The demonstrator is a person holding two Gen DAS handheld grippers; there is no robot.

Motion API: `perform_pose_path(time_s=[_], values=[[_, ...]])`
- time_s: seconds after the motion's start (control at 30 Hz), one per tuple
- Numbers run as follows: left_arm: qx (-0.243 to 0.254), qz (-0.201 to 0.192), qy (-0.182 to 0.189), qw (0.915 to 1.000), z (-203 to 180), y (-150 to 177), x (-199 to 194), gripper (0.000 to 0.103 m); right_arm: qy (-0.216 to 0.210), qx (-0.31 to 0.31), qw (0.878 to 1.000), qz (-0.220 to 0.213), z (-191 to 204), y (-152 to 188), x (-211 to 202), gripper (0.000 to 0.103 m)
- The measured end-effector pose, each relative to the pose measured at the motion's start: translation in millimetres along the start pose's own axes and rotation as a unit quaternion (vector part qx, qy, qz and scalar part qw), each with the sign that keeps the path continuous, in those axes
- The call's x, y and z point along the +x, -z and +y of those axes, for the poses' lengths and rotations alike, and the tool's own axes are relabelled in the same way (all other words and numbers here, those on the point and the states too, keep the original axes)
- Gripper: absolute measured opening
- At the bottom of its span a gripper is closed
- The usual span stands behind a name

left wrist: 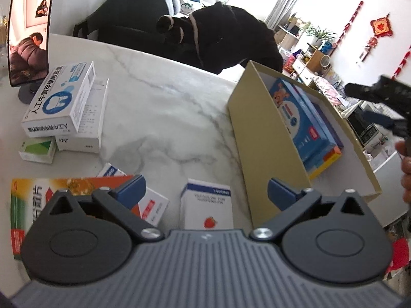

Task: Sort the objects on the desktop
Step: 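Open the right tool and lift it out of the beige box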

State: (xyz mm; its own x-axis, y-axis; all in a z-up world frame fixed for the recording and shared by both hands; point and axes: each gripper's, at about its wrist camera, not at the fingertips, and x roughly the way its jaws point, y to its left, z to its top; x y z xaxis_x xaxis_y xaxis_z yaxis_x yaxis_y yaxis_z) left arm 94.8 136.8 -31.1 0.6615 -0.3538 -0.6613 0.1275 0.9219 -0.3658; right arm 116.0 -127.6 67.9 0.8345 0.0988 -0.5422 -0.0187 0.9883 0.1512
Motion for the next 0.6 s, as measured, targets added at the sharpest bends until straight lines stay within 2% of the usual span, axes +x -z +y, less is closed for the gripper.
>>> perform_pose_path(time_s=[0.07, 0.13, 0.27, 0.33, 0.43, 0.53, 0.6], values=[[0.0, -0.003, 0.004, 1.0, -3, 6, -5, 0.103, -0.002, 0.047, 0.999, 0.002, -3, 6, -21, 0.092], [0.002, -0.006, 0.009, 0.9999, -6, 12, -9, 0.103, -0.012, 0.064, 0.998, -0.015, -3, 11, -46, 0.097], [-0.002, -0.015, 0.02, 0.9997, -15, 21, -17, 0.103, -0.081, 0.091, 0.992, -0.022, -7, 14, -92, 0.099], [-0.008, -0.018, 0.045, 0.9988, -24, 21, -22, 0.103, -0.113, 0.106, 0.988, -0.018, -11, 11, -113, 0.101], [0.005, -0.032, 0.079, 0.9963, -42, 16, -33, 0.103, -0.131, 0.124, 0.983, -0.026, -16, 1, -133, 0.102], [0.026, -0.046, 0.08, 0.9954, -53, 14, -40, 0.103, -0.152, 0.15, 0.976, -0.031, -19, -7, -149, 0.102], [0.032, -0.051, 0.077, 0.9952, -55, 13, -42, 0.103, -0.199, 0.166, 0.966, -0.023, -19, -8, -158, 0.102]])
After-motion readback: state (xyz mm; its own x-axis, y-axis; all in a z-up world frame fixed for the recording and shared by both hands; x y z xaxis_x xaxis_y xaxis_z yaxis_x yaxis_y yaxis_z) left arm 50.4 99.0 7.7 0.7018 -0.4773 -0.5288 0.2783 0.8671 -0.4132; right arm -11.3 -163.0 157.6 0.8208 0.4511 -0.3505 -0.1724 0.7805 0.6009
